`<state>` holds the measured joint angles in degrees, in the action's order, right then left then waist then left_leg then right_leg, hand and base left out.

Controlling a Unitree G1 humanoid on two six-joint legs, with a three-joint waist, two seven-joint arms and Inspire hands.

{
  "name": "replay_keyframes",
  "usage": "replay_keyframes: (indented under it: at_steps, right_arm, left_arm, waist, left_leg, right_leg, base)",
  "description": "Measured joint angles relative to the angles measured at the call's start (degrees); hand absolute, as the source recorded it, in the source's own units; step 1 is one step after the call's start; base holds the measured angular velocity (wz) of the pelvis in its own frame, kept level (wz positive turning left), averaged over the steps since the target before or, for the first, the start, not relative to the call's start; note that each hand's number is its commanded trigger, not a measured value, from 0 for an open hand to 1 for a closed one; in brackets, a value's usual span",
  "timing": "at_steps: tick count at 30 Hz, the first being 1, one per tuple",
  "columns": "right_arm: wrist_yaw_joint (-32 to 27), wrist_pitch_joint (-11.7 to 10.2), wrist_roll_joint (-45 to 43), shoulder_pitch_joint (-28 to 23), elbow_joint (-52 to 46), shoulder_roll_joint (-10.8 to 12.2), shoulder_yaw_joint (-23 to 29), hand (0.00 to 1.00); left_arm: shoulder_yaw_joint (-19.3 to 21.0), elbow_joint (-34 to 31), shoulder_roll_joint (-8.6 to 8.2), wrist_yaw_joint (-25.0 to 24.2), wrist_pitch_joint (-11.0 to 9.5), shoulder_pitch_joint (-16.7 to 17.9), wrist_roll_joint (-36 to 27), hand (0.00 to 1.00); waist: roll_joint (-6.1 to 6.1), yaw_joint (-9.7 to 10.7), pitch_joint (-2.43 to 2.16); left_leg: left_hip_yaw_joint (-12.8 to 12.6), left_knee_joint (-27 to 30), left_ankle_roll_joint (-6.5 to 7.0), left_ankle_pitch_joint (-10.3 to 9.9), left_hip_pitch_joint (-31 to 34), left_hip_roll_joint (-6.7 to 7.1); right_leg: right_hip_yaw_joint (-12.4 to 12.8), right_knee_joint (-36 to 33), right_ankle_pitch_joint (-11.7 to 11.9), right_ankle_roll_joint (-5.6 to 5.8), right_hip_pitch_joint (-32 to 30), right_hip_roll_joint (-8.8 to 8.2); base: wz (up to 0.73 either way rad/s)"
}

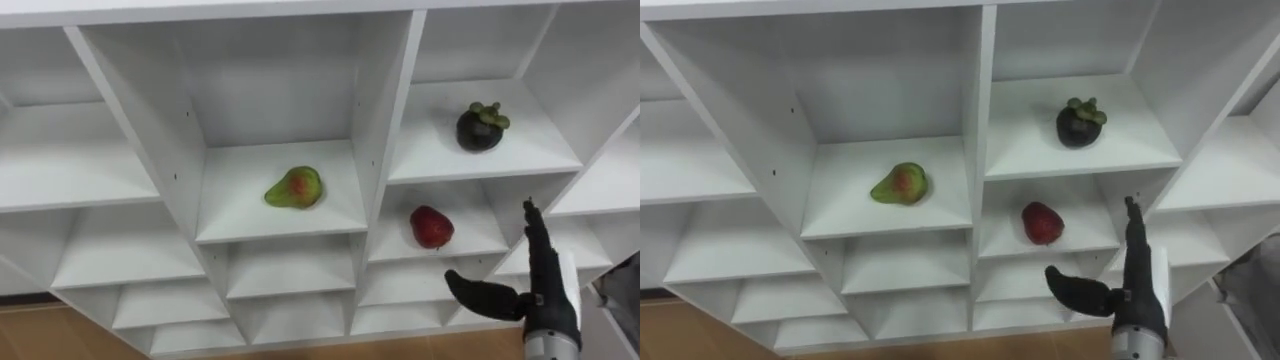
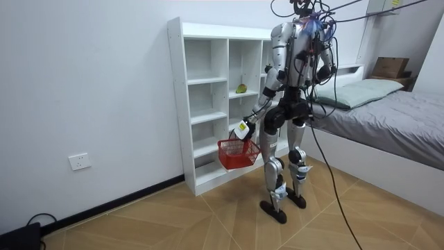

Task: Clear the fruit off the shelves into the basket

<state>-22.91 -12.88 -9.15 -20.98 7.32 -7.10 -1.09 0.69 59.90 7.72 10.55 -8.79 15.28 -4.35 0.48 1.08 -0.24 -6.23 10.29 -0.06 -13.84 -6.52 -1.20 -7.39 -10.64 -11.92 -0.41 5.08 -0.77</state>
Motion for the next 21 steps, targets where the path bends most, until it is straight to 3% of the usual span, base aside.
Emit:
replay_keyframes:
  at_steps: [6,14,21]
  right_arm:
    - [-3.4,-2.4,0.0,0.3,-2.6,-0.1,-0.1,0.00]
    - [-5.9,-2.6,-1.3,0.3,-5.6,-0.3,-0.2,0.00]
    - [-6.5,-2.6,-5.2,0.9,-6.3,-0.6,-0.6,0.00]
  left_arm:
    - [-1.4,0.0,0.02,-0.1,-0.3,0.0,-0.1,1.00]
    - [-1.5,0.0,0.04,-1.4,-0.3,0.0,0.0,1.00]
    - [-1.5,0.0,0.05,-2.9,-0.3,-0.2,0.0,1.00]
  waist:
    - [0.63,0.0,0.03]
    - [0.94,-0.2,0.20]
    - [0.79,-0.3,0.08]
  left_leg:
    - [-0.1,0.0,0.09,0.1,-0.1,0.00]
    - [-0.5,-0.2,0.11,0.1,0.0,0.03]
    - [-0.6,-0.7,0.10,0.1,0.0,0.02]
  right_leg:
    - [0.4,-0.1,0.0,-0.02,0.0,0.02]
    - [0.9,0.1,0.1,0.01,-0.1,0.09]
    - [0.7,0.7,0.1,0.03,-0.3,0.16]
  base:
    - [0.00]
    - [-0.02]
    - [0.00]
